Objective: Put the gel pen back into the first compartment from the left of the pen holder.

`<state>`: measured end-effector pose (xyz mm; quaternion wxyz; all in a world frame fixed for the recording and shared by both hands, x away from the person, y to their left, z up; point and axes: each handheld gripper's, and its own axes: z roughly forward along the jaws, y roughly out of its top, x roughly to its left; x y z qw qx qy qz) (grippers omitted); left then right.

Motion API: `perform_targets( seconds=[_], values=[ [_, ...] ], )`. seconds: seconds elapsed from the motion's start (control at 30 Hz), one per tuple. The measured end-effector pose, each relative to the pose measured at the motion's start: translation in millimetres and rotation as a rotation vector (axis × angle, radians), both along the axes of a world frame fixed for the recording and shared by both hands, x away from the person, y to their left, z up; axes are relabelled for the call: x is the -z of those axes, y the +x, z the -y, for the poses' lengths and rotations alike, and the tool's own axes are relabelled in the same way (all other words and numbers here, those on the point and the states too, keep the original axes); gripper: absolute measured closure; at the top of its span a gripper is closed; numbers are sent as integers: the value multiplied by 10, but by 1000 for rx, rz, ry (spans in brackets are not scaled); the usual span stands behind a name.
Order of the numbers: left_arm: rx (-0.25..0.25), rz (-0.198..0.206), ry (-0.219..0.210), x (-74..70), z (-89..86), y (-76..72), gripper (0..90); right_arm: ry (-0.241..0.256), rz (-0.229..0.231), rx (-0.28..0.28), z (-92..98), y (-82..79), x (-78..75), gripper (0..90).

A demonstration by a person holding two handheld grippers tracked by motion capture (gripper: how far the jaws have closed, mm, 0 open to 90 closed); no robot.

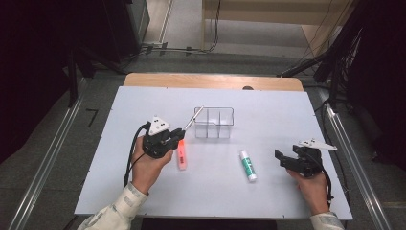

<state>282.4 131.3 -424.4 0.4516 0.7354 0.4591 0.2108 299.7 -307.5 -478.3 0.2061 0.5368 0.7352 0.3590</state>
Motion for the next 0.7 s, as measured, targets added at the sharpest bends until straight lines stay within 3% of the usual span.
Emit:
perform_targets(
  seconds=[0.7],
  values=[
    [-3, 10, 6, -44, 17, 18, 813, -1, -2, 0, -3, 1, 0, 220]
  ],
)
